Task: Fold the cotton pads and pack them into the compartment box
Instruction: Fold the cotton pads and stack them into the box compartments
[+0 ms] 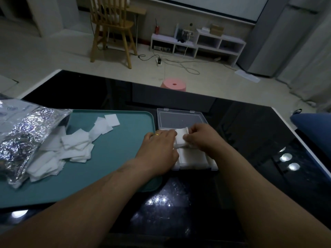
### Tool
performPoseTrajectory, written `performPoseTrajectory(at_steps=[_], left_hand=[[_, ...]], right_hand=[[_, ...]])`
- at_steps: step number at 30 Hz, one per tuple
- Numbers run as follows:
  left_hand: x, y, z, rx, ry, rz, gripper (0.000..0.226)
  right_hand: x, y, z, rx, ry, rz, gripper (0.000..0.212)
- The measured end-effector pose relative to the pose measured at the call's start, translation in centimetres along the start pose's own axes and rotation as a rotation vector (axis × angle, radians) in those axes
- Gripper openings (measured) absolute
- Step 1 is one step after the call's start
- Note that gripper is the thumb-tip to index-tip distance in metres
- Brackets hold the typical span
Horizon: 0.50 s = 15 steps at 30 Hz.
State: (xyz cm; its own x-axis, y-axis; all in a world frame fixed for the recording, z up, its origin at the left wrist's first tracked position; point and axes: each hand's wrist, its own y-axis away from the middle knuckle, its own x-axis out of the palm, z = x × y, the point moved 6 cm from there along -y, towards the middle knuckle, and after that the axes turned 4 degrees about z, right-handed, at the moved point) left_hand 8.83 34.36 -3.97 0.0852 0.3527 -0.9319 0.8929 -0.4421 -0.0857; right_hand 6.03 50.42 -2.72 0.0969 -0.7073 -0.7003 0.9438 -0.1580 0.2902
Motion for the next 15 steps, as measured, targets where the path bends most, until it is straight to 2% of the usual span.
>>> performPoseTrajectory(at_steps=[3, 6, 11, 15], left_hand=[[0.1, -0.1, 0.1, 0.012, -0.051, 0.009, 0.040], [0.2, 0.1, -0.1, 0.007, -0.034, 0.010, 0.047], [0.4, 0.1, 0.0, 0.037, -0.095, 0.048, 0.048], [-0.9, 0.8, -0.1, 0.034, -0.059, 0.005, 0.048]], right_hand=[[0.3, -0.2, -0.1, -0.024, 0.091, -0.064, 0.014], [0.2, 0.1, 0.3, -0.095, 0.219, -0.217, 0.016], [1.2, 0.5, 1.0, -0.206, 0.290, -0.159, 0.006], [0.8, 1.0, 2.6, -0.288, 0.288, -0.284, 0.012]])
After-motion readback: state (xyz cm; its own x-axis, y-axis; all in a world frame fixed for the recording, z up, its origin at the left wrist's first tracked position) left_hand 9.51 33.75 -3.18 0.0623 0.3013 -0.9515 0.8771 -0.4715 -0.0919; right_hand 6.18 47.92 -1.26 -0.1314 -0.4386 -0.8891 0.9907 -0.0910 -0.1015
